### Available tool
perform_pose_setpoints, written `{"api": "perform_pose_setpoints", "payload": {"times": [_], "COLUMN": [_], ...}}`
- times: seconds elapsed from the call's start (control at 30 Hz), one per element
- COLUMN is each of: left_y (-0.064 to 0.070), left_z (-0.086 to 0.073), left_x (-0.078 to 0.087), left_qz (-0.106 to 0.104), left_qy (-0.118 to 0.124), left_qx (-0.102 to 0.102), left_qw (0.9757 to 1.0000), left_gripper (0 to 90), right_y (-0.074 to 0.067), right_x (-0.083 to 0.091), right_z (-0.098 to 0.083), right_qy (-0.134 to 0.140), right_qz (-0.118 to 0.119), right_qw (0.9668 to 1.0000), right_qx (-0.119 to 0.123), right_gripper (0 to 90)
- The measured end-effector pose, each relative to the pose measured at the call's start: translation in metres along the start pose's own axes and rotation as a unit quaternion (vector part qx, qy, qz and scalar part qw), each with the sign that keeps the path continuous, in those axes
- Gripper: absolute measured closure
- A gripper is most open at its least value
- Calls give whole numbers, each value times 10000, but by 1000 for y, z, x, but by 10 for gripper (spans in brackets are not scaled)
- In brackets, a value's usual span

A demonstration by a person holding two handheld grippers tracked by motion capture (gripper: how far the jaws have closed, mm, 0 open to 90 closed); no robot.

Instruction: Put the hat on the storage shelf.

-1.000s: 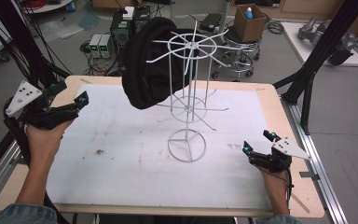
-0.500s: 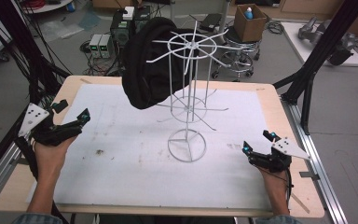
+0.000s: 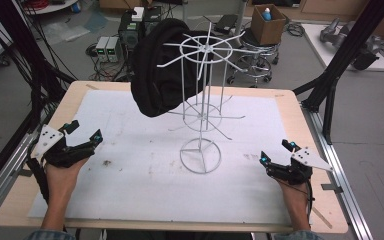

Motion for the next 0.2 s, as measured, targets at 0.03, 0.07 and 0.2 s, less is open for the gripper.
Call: {"api": "perform_pose_setpoints", "payload": {"times": [0.03, 0.07, 0.2], "left_y": [1, 1, 2], "left_z": [-1, -1, -2], "left_x": [0, 0, -2], "left_qz": [-12, -13, 13], "left_qy": [10, -2, -26], "left_qx": [19, -3, -18], "left_qw": [10000, 10000, 10000], "left_gripper": [151, 150, 151], "right_y": [0, 0, -1], "right_x": [0, 0, 0], "right_z": [0, 0, 0], "right_qy": [2, -6, -8], "right_qz": [-4, -4, -2], "right_qw": [10000, 10000, 10000], "right_qx": [0, -1, -3], "right_gripper": [110, 110, 110]}}
Point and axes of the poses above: each handheld gripper's, and its own axes: x roughly backward along the jaws, z roughly out of its top, y roughly to its right, the point moved 7 cm from there along -x, roughly forward along the jaws, and after that the axes turned 7 degrees about -y, right-handed, at the moved point
